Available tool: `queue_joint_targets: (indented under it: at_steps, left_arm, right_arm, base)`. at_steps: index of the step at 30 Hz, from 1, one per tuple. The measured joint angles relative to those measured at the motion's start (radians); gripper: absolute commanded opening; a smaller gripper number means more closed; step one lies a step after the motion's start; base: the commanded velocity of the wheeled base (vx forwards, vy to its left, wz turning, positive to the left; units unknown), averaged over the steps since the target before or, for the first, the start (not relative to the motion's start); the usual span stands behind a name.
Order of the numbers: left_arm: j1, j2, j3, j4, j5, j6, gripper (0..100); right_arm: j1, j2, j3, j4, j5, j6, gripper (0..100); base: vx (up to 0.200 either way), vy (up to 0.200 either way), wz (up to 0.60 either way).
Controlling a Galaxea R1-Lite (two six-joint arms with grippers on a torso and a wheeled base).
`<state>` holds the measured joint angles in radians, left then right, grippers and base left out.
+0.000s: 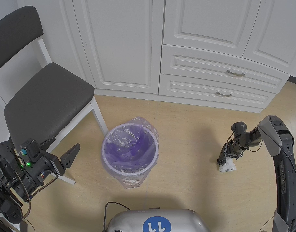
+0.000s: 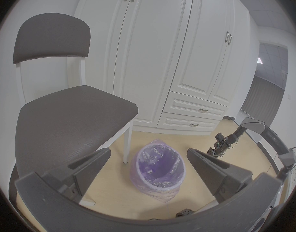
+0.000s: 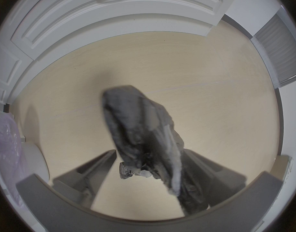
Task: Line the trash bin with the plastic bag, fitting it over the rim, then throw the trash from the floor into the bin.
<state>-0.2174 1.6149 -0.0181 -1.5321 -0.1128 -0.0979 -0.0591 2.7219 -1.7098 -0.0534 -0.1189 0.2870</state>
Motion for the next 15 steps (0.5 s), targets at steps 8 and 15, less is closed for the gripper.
queue_joint_targets:
  at_steps: [8, 15]
  left_arm:
    - [0.01, -0.003, 0.001, 0.0, 0.0, 0.0, 100]
    - [0.009, -0.011, 0.001, -0.001, 0.0, 0.001, 100]
  right_arm:
    - [0.002, 0.001, 0.014, 0.001, 0.004, 0.017, 0]
    - [0.004, -0.122, 0.158, -0.029, -0.014, -0.05, 0]
  base:
    - [0.0, 0.0, 0.0]
    - [0.0, 0.0, 0.0]
